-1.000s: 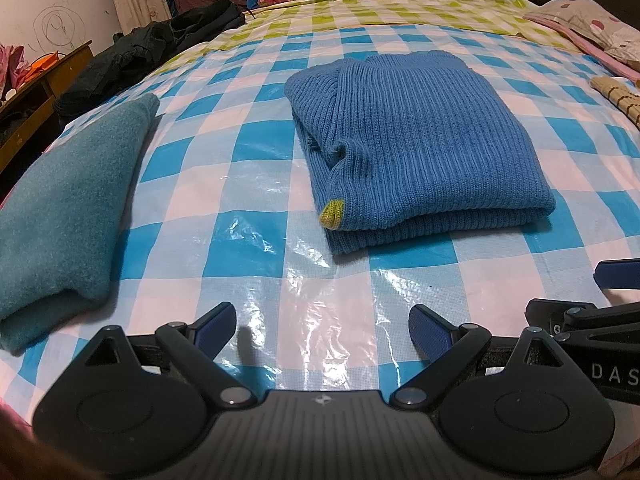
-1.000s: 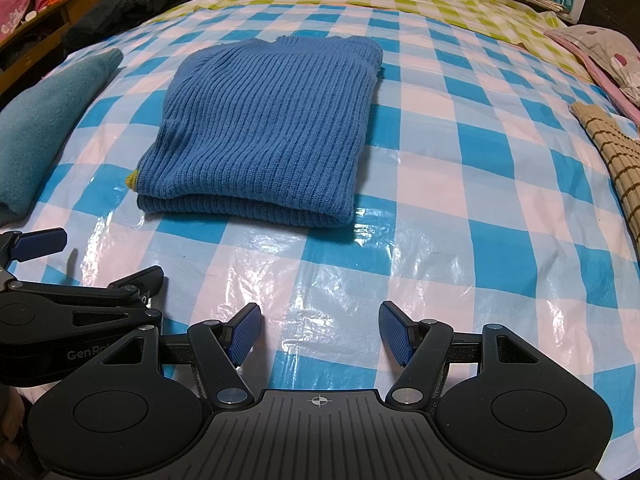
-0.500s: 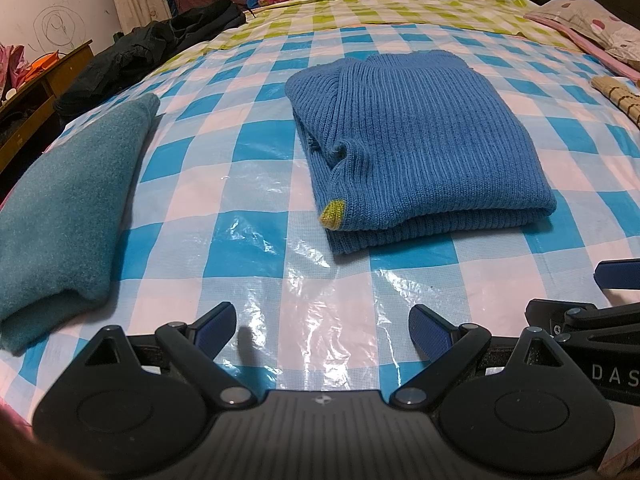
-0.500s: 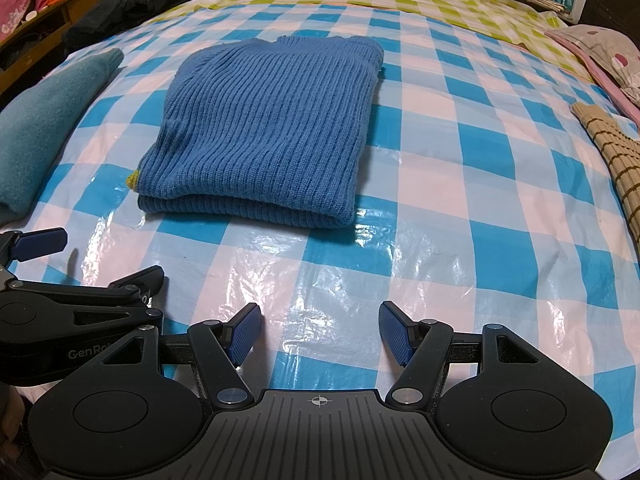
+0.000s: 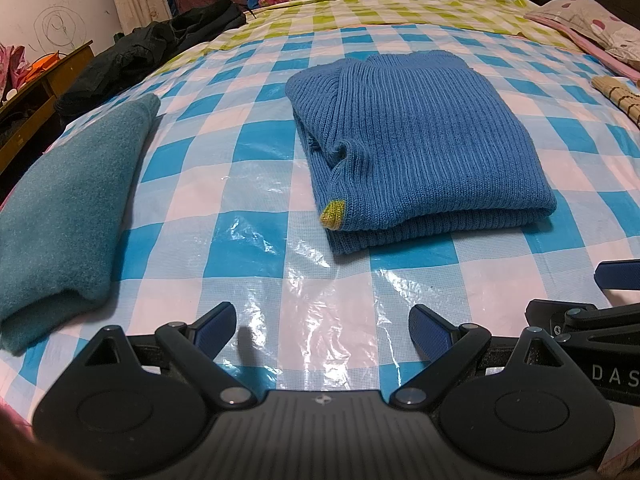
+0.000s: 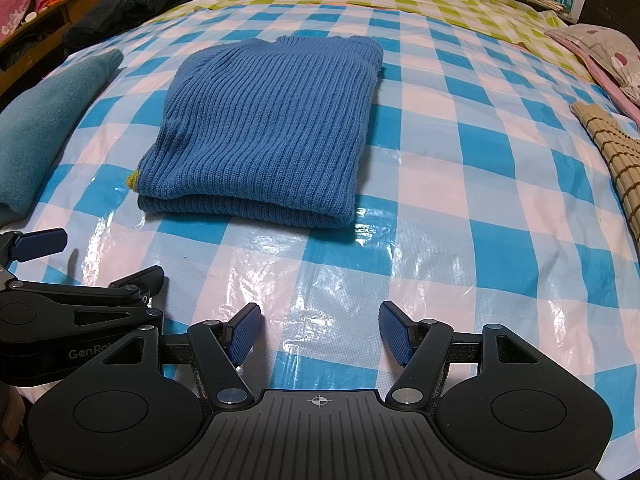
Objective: Fold small clothes
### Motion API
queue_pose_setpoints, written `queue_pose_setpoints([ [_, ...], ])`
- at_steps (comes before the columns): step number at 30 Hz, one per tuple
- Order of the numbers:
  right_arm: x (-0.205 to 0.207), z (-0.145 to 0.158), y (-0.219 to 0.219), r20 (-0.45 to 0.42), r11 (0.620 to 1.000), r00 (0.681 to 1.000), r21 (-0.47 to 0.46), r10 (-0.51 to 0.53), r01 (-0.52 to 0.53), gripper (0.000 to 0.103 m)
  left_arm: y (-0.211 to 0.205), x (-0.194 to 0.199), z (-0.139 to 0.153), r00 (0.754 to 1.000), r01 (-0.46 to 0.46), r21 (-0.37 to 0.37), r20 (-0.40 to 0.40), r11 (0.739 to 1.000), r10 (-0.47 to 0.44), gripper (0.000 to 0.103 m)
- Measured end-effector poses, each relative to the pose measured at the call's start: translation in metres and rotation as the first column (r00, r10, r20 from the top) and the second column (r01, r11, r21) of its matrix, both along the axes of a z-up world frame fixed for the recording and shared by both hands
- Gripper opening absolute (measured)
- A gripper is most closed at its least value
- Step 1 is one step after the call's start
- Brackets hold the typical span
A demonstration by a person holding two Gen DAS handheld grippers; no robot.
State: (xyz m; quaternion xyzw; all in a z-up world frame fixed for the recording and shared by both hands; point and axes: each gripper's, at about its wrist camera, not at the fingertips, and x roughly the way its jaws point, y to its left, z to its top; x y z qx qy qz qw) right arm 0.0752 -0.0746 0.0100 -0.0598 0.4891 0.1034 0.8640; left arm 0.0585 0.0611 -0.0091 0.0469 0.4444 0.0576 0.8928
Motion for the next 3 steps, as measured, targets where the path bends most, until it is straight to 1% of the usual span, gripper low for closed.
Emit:
queue_pose_setpoints([
  [3,0.0000,-0.0001,0.0000,0.000,1.000,1.000,0.000,0.000,0.000,0.066,-0.0002,0.0000,0.0000,1.000,0.000,0.002,0.000,1.000,0.000,0.098],
])
